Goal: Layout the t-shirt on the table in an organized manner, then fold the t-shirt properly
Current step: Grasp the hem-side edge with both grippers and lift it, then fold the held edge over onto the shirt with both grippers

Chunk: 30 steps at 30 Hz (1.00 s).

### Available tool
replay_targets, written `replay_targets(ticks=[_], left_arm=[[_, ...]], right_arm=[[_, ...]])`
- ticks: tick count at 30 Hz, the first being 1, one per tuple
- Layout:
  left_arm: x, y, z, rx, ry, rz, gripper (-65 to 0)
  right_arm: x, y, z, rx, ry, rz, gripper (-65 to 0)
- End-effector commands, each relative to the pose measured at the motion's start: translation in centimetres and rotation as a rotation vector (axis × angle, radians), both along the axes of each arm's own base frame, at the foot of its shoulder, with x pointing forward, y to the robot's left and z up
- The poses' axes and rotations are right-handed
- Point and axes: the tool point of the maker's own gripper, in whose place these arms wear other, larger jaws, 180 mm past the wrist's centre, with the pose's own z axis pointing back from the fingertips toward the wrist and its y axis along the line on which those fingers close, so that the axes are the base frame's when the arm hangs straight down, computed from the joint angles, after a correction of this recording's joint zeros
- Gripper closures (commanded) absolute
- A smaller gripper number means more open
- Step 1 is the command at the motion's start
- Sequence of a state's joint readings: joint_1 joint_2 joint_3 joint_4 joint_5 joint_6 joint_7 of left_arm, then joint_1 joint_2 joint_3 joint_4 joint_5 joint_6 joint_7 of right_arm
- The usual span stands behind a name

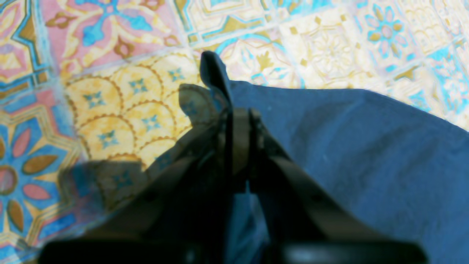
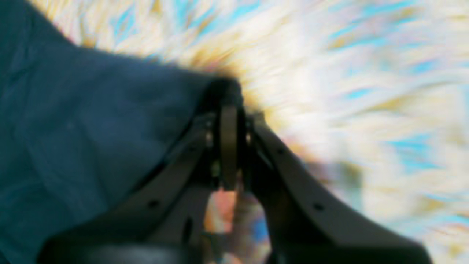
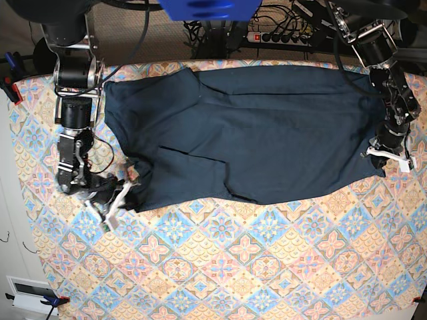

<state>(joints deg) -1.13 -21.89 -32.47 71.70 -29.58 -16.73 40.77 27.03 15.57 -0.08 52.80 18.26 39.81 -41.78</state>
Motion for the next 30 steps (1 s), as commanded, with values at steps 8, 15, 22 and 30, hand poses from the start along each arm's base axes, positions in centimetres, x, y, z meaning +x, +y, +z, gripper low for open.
replay_targets(ticks=[8, 15, 22, 30], left_arm=[[1.5, 0.5, 3.1, -0.021, -0.111, 0.004, 0.0], [0.8, 0.2, 4.6, -0.025, -0.156, -0.015, 0.0], [0.0, -0.9, 6.2, -0.019, -0.196, -0.05, 0.0], [-1.3, -0.8, 4.9, -0.015, -0.153, -0.05, 0.0]], right_arm=[[2.6, -4.0, 6.4, 0.031, -0.154, -0.116, -0.6], [2.6, -6.9, 9.2, -0.034, -0.214, -0.146, -0.5], [0.4, -6.2, 8.3, -0.002, -0.207, -0.128, -0.5], [-3.5, -6.3, 7.0, -0.045, -0.184, -0.091, -0.5]])
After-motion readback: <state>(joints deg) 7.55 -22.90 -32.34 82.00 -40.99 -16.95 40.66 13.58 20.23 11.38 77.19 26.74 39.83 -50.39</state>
